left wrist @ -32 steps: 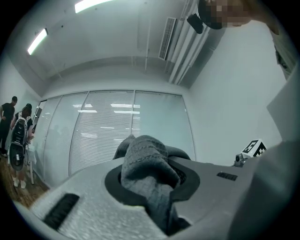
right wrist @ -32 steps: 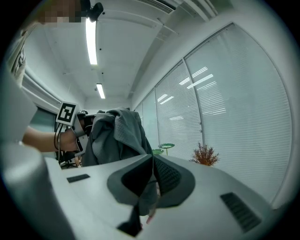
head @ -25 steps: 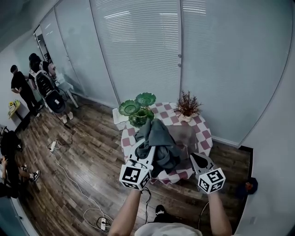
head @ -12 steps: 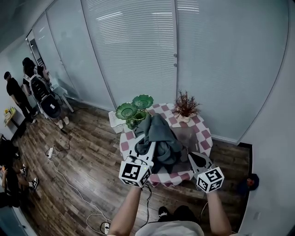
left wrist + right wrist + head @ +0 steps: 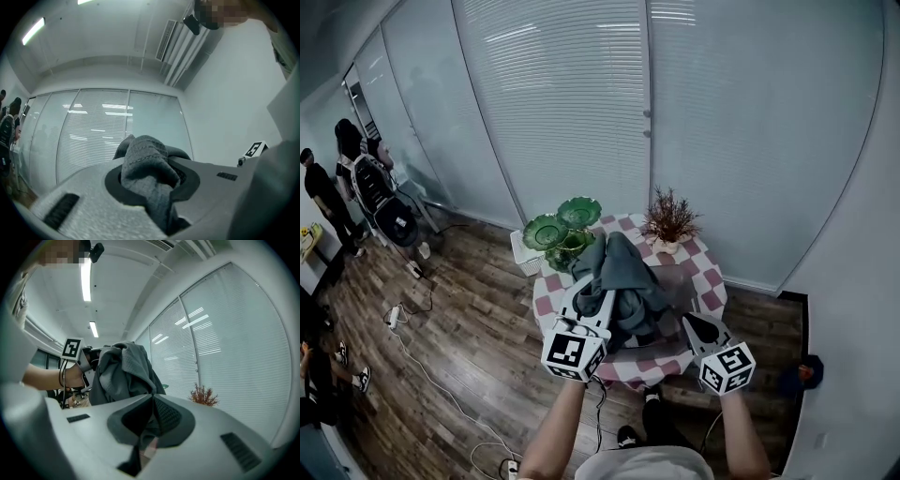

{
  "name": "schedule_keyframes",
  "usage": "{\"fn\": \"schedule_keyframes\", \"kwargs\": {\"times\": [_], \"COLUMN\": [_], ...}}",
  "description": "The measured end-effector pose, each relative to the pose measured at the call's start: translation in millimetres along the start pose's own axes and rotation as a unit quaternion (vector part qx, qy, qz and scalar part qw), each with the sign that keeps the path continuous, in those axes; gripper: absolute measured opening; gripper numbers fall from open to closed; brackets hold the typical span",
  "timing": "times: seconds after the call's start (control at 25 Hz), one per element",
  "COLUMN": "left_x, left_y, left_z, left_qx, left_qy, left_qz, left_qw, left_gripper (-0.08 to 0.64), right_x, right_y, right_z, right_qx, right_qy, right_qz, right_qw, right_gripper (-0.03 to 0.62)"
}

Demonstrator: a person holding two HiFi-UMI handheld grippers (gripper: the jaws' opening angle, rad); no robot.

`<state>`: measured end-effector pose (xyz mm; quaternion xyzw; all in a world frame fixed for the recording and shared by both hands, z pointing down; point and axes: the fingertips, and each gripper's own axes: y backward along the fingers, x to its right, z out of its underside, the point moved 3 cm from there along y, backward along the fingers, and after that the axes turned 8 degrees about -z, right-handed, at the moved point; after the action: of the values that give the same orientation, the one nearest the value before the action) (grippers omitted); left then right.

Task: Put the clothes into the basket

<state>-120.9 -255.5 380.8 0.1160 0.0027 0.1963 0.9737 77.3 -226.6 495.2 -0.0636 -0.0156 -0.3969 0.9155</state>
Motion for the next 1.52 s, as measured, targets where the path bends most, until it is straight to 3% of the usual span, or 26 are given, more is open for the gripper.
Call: {"fn": "schedule_keyframes", "kwargs": {"times": [0.56, 1.04, 1.28, 1.52], "left_x": [-10, -9, -17, -2], "left_y": [-22, -47, -86, -88], "left_z": [79, 142, 192, 214], "left_qx": [-0.070, -0.124, -0.164, -0.191], "left_qy": [0.023, 0.038, 0.047, 0.035], "left_qz": [-0.016, -0.020, -0.021, 0.010], "left_qw": [0.9972, 0.9913, 0.9851, 0.9810], "left_gripper": [0.080, 0.080, 0.080, 0.080], "right_x": [36, 75, 119, 125], "right_y": [-32, -19, -35, -30], "right_z": [7, 19, 36, 34], "right_qx": [-0.010, -0.024, -0.040, -0.044], "right_qy": [-0.010, -0.026, -0.046, -0.043], "right_qz": [-0.010, 0.020, 0.032, 0.035], "right_qw": [1.000, 0.999, 0.998, 0.997], "right_gripper": [0.025, 0.025, 0.025, 0.025]}}
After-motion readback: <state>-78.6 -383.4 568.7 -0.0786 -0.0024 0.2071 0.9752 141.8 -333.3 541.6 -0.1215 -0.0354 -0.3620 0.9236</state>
